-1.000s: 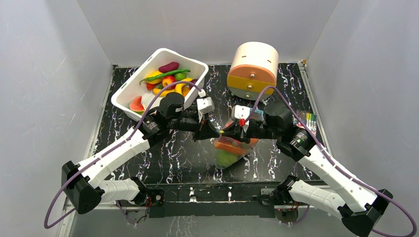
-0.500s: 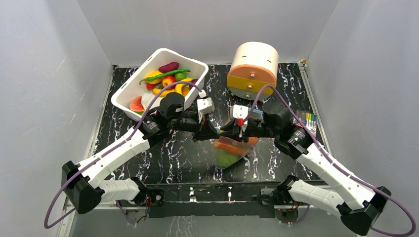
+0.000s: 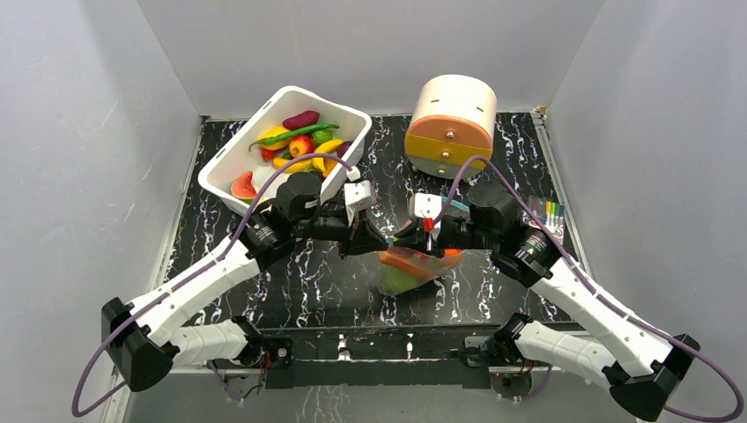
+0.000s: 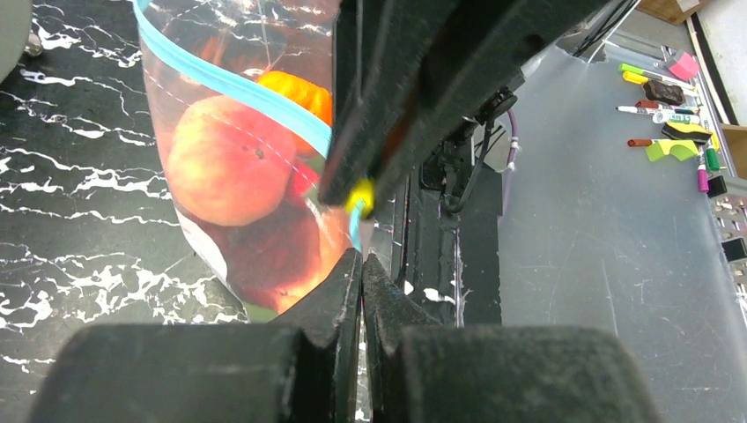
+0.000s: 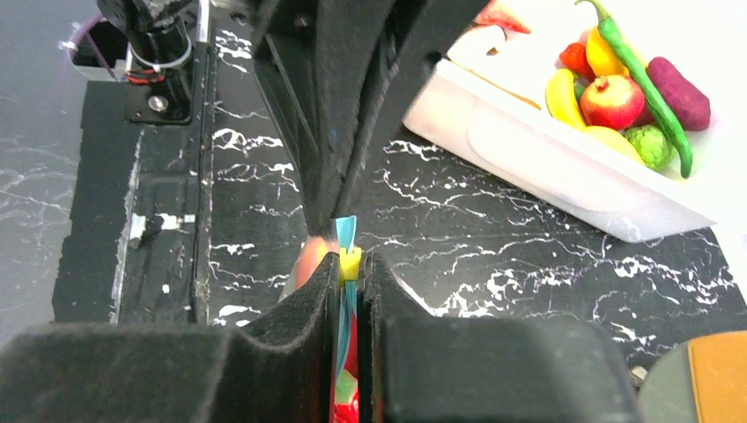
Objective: Place the food in the zip-top bag and seal the zipper
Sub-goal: Zip the zipper food storage bag at the center of the board.
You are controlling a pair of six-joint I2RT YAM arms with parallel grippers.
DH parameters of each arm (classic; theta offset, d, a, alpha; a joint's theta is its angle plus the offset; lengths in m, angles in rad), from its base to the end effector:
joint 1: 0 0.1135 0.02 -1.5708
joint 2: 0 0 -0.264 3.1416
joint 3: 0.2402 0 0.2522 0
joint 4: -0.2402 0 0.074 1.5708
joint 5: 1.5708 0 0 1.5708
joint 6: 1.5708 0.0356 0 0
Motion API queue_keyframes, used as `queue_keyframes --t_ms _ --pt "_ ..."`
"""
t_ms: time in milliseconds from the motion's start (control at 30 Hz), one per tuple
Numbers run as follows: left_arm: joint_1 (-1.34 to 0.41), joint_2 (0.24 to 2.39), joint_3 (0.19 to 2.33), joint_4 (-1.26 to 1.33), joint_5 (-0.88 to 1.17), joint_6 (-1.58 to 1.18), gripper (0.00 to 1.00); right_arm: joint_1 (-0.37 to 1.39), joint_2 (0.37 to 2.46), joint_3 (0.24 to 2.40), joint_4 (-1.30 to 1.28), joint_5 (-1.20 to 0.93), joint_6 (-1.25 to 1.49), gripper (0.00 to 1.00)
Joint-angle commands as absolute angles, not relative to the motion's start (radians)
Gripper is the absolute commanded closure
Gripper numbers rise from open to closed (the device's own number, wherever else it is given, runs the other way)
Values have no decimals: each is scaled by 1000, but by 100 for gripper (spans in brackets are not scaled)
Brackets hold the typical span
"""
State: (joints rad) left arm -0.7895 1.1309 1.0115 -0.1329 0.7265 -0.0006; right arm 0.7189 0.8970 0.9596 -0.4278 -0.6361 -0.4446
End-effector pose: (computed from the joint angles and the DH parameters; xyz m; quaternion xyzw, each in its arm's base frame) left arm 0.1630 -0.1980 0.3576 0.4849 0.5985 -0.4796 0.4204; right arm 0.1305 0.1423 0.3584 -0.5781 0.5563 0.3288 0.4982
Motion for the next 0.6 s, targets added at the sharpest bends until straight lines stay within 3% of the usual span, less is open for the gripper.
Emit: queue_keyframes --t_ms 0,267,367,567 --pt "-792 1044 998 -110 737 23 100 710 867 1021 -496 -537 -498 100" --pt "-791 1044 1003 -102 725 8 100 710 858 1023 -492 -581 -501 100" --pt "-791 1076 1023 -100 748 -4 72 710 861 1017 -457 -613 -478 100" --pt "-792 1148 1042 -96 790 -19 58 710 878 1016 -395 -656 -446 100"
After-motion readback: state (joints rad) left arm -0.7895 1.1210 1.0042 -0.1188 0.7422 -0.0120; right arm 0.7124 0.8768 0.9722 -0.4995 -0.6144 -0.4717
